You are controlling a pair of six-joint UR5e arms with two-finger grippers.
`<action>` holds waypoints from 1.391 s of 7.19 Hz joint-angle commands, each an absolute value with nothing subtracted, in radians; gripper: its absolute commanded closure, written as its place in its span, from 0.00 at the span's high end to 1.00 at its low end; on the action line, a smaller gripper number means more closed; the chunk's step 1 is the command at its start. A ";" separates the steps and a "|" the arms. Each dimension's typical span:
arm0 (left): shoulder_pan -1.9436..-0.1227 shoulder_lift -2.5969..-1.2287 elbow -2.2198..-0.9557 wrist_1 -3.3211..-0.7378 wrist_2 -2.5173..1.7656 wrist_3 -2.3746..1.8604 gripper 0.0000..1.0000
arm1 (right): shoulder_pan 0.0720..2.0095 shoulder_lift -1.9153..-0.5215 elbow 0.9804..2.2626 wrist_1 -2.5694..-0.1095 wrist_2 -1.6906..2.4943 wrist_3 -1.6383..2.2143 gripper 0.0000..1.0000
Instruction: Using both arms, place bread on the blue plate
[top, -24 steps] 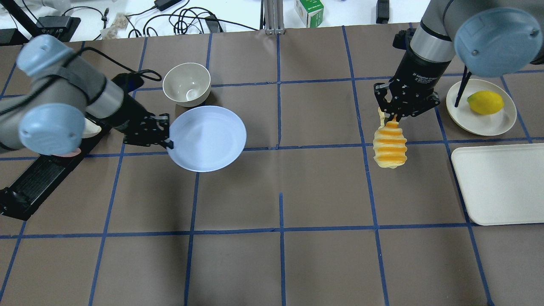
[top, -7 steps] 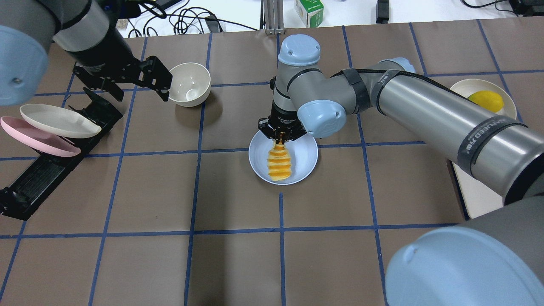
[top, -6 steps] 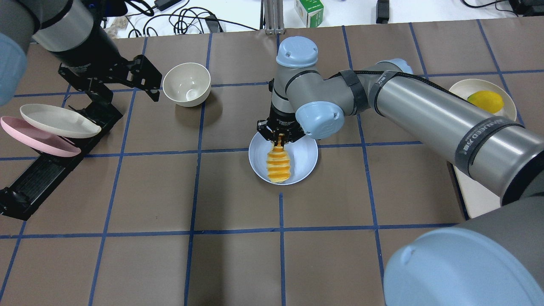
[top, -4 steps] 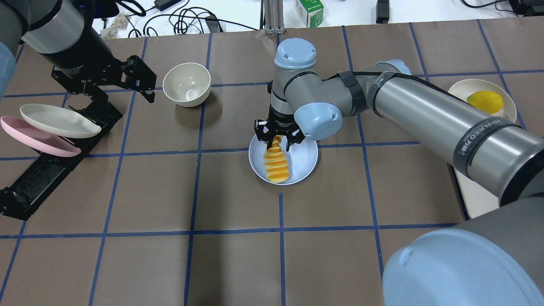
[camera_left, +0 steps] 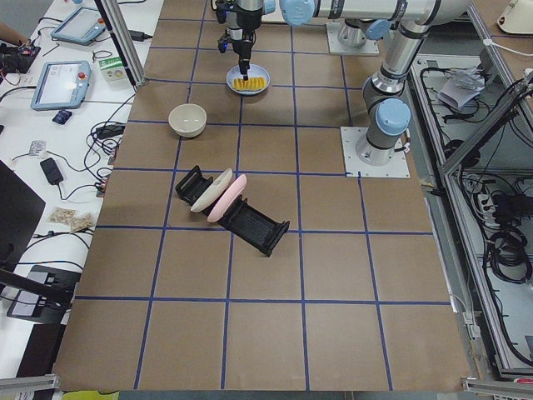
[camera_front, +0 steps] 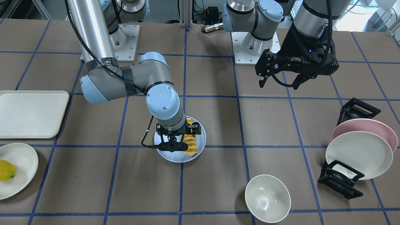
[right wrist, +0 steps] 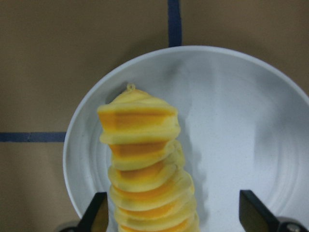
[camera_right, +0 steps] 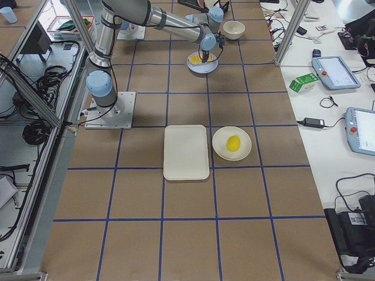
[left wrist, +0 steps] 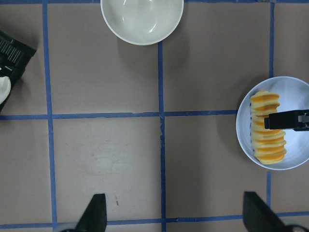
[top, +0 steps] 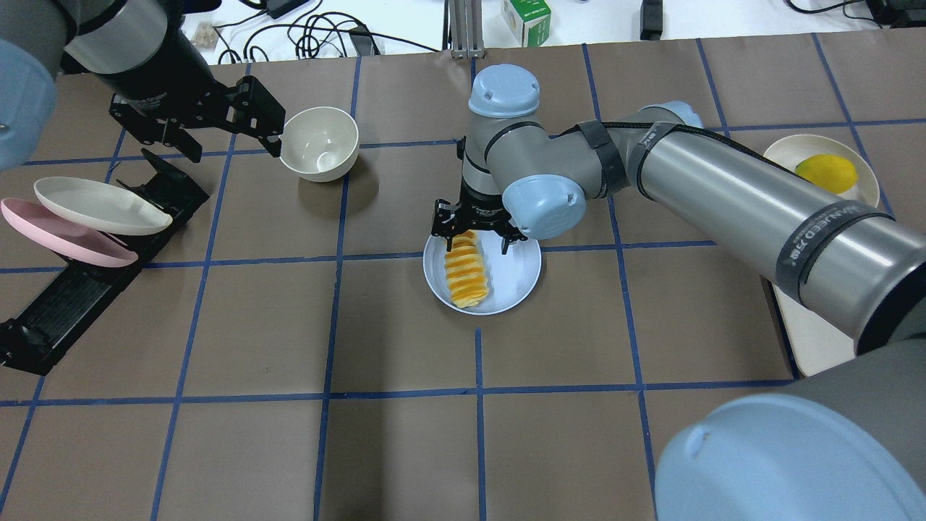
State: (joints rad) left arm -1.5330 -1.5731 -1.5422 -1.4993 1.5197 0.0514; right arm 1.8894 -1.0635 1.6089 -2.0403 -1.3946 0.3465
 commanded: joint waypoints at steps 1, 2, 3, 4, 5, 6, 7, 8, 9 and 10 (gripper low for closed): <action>-1.542 -1.591 -1.522 -1.499 1.519 0.052 1.00 | 1.838 -1.151 1.620 -2.019 -1.413 0.336 1.00; -1.543 -1.589 -1.532 -1.497 1.520 0.052 1.00 | 1.797 -1.231 1.615 -1.912 -1.487 0.333 1.00; -1.545 -1.586 -1.535 -1.497 1.520 0.055 1.00 | 1.739 -1.296 1.612 -1.845 -1.509 0.331 1.00; -1.545 -1.585 -1.536 -1.497 1.520 0.055 1.00 | 1.697 -1.340 1.608 -1.804 -1.512 0.333 1.00; -1.545 -1.585 -1.537 -1.497 1.519 0.055 1.00 | 1.663 -1.382 1.609 -1.772 -1.514 0.333 1.00; -1.545 -1.585 -1.536 -1.497 1.519 0.055 1.00 | 1.643 -1.417 1.605 -1.728 -1.514 0.331 1.00; -1.545 -1.582 -1.536 -1.499 1.519 0.055 1.00 | 1.619 -1.440 1.609 -1.720 -1.517 0.331 1.00; -1.545 -1.580 -1.537 -1.499 1.519 0.055 1.00 | 1.608 -1.456 1.611 -1.714 -1.535 0.331 1.00; -1.545 -1.577 -1.540 -1.499 1.519 0.055 1.00 | 1.603 -1.466 1.612 -1.704 -1.534 0.328 1.00; -1.545 -1.577 -1.542 -1.499 1.519 0.055 1.00 | 1.594 -1.468 1.609 -1.704 -1.534 0.307 1.00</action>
